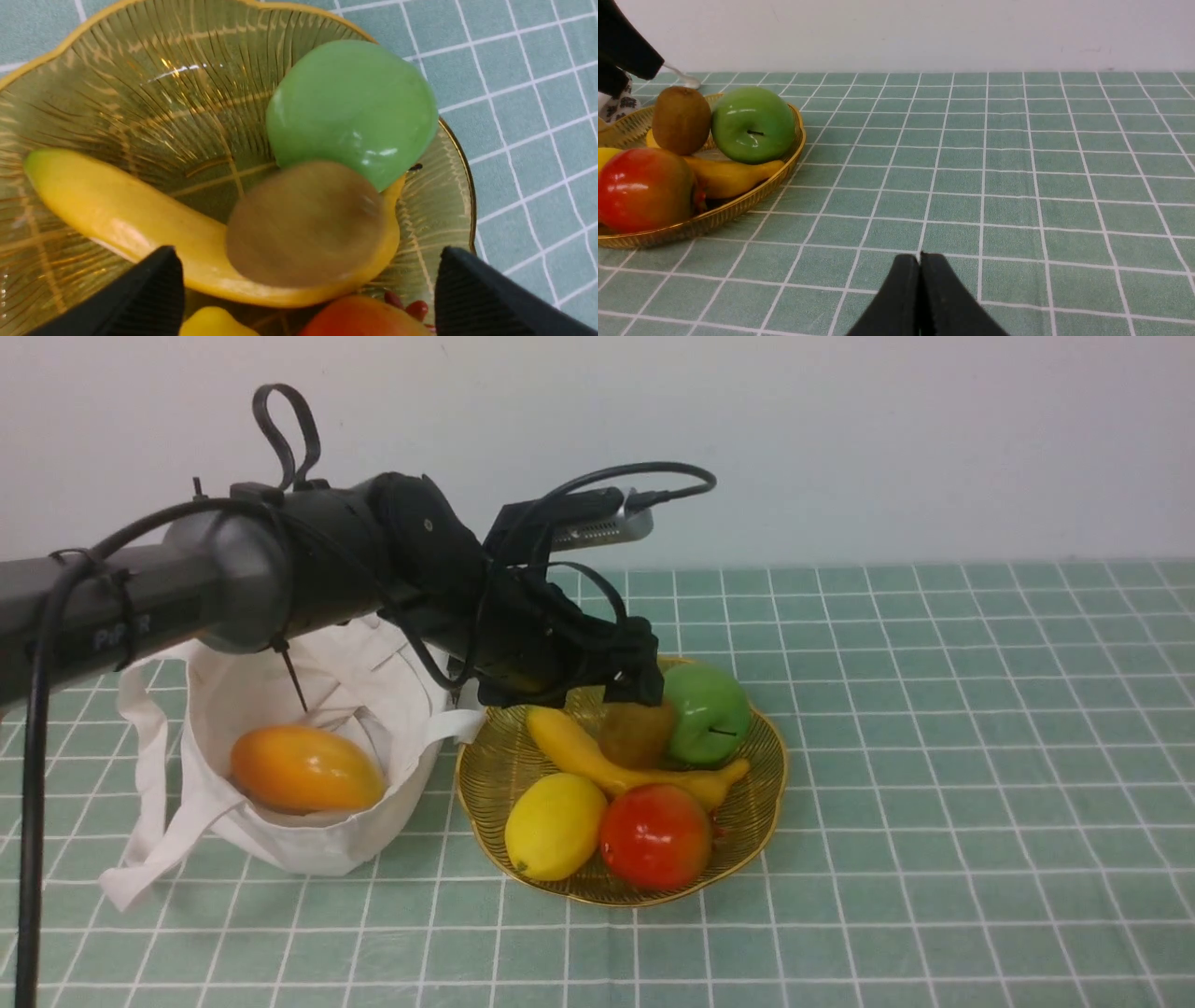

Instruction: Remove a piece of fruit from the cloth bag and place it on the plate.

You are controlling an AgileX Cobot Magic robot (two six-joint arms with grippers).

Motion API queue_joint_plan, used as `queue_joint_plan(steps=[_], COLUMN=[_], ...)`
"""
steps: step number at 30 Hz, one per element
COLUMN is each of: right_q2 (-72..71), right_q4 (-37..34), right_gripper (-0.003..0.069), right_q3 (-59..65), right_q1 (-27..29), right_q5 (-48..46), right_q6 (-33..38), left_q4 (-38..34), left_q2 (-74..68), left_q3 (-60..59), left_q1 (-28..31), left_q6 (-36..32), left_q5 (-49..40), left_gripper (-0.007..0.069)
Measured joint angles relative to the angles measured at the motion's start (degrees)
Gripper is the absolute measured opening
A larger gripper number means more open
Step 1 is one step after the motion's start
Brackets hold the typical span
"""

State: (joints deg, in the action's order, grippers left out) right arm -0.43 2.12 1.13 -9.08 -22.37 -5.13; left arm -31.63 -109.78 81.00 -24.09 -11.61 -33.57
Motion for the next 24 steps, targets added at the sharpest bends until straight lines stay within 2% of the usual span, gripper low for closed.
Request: queue_joint_plan(steps=[3, 4, 5, 6, 8, 9, 10, 11, 12, 13, 14, 17, 24], right_q2=[0.0, 0.0, 0.0, 0.0, 0.0, 0.0, 0.0, 0.0, 0.0, 0.0, 0.0, 0.0, 0.0], right_q4=[0.0, 0.0, 0.0, 0.0, 0.0, 0.0, 0.0, 0.0, 0.0, 0.0, 0.0, 0.0, 0.0], right_gripper=[-0.0015, -0.0015, -0.0015, -0.0015, -0.0015, -0.0015, -0.0015, -0.0015, -0.0015, -0.0015, -0.0015, -0.0015, -0.0015], right_q3=[0.0, 0.0, 0.0, 0.0, 0.0, 0.0, 0.0, 0.0, 0.0, 0.0, 0.0, 0.0, 0.0], right_q1=[0.0, 0.0, 0.0, 0.0, 0.0, 0.0, 0.0, 0.0, 0.0, 0.0, 0.0, 0.0, 0.0], right_q5=[0.0, 0.0, 0.0, 0.0, 0.0, 0.0, 0.0, 0.0, 0.0, 0.0, 0.0, 0.0, 0.0], right_q6=[0.0, 0.0, 0.0, 0.0, 0.0, 0.0, 0.0, 0.0, 0.0, 0.0, 0.0, 0.0, 0.0], left_q4=[0.7, 1.6, 1.9, 2.8, 6.8, 7.5, 8.9, 11.5, 11.8, 14.4, 15.8, 18.3, 19.2], left_q2=[2.0, 3.4, 3.7, 4.9, 10.4, 10.8, 12.5, 16.6, 17.1, 20.7, 22.9, 29.4, 44.2], left_q3=[0.2, 0.7, 0.7, 1.2, 3.1, 3.2, 3.6, 3.8, 3.8, 3.8, 3.8, 2.8, -6.0], left_q1=[0.0, 0.0, 0.0, 0.0, 0.0, 0.0, 0.0, 0.0, 0.0, 0.0, 0.0, 0.0, 0.0], left_q6=[-0.5, -0.7, -0.7, -0.7, -0.7, -0.7, -0.7, -0.7, -0.7, -0.8, -0.8, -0.7, -0.7], left_q5=[-2.6, -4.1, -4.1, -5.5, -10.4, -10.9, -13.1, -17.1, -17.6, -21.7, -24.0, -28.1, -30.6], left_gripper=[0.0667, 0.0628, 0.0628, 0.0584, 0.0403, 0.0388, 0.0307, 0.0174, 0.0158, 0.0064, 0.0034, 0.0, -0.0008])
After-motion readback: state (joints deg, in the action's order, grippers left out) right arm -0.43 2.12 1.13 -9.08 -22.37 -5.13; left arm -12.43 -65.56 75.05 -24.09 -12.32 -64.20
